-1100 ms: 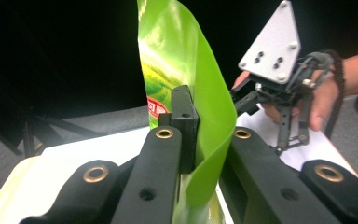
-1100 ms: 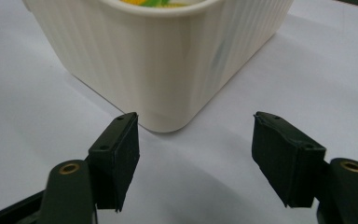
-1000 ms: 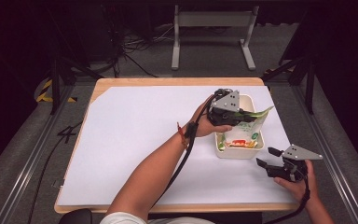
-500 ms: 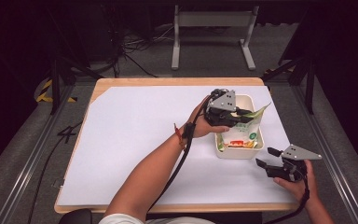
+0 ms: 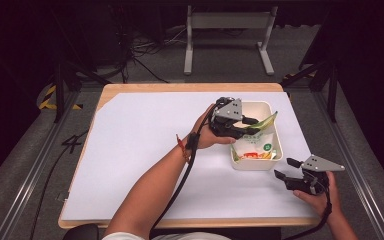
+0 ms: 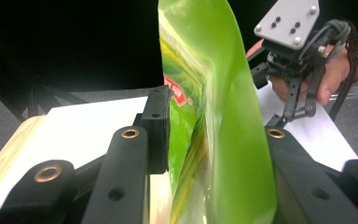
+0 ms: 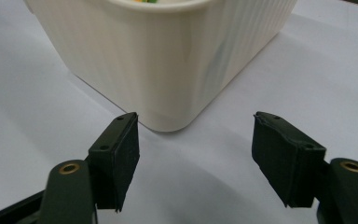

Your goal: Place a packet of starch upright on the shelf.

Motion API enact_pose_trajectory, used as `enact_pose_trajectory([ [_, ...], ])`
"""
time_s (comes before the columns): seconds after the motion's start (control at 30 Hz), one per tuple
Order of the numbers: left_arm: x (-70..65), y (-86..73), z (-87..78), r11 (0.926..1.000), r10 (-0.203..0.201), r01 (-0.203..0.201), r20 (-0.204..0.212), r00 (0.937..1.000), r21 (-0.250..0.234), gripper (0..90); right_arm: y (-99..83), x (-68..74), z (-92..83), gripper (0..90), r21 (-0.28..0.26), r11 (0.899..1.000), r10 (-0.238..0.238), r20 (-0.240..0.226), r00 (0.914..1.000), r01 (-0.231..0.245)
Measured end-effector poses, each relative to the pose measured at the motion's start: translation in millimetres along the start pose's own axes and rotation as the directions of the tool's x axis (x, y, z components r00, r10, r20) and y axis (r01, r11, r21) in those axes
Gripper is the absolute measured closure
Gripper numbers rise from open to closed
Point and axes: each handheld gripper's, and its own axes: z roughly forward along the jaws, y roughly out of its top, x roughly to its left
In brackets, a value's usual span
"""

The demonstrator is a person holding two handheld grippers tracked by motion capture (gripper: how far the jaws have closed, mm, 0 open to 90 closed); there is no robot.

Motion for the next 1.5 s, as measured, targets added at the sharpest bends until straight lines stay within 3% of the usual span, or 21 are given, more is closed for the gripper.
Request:
enact_pose_trajectory([
  [0.1,-1.1,-5.1,1.3,0.9994,0.003,-0.003,0.003,1.0000,0.034,67.9,-0.1,-0.2,-0.2,32.0,-0.002,1.000,0.002,0.000,1.0000,-0.002],
  [0.23,-2.0,-10.0,-0.7,0.9998,-0.018,0.018,0.012,0.9998,0.006,67.8,0.0,-0.2,-0.2,32.0,-0.002,1.000,0.002,0.000,1.0000,-0.002],
  [0.33,-2.7,-11.1,-2.8,0.9998,-0.014,0.014,0.004,0.9999,0.012,67.7,0.4,0.3,0.1,32.0,0.000,1.000,-0.001,-0.001,1.0000,0.001],
  [0.87,-8.2,-9.2,-15.1,0.9998,-0.007,0.009,-0.084,0.9964,0.020,56.5,0.9,0.4,-1.0,32.1,-0.006,1.000,-0.003,0.002,1.0000,0.003],
  [1.1,-10.0,-6.6,-20.3,0.9986,-0.008,0.013,-0.107,0.9943,0.051,48.9,0.9,0.9,-0.6,32.1,-0.004,1.000,-0.006,0.000,1.0000,0.006],
  [1.37,-12.2,-5.8,-31.4,0.9959,-0.002,0.018,-0.170,0.9855,0.089,34.1,1.1,1.3,-0.3,32.1,-0.003,1.000,-0.006,-0.001,1.0000,0.006],
  [1.5,-14.2,-5.9,-34.7,0.9939,-0.009,0.032,-0.211,0.9774,0.105,24.9,1.0,1.1,-0.3,32.1,-0.002,1.000,-0.005,-0.001,1.0000,0.005],
])
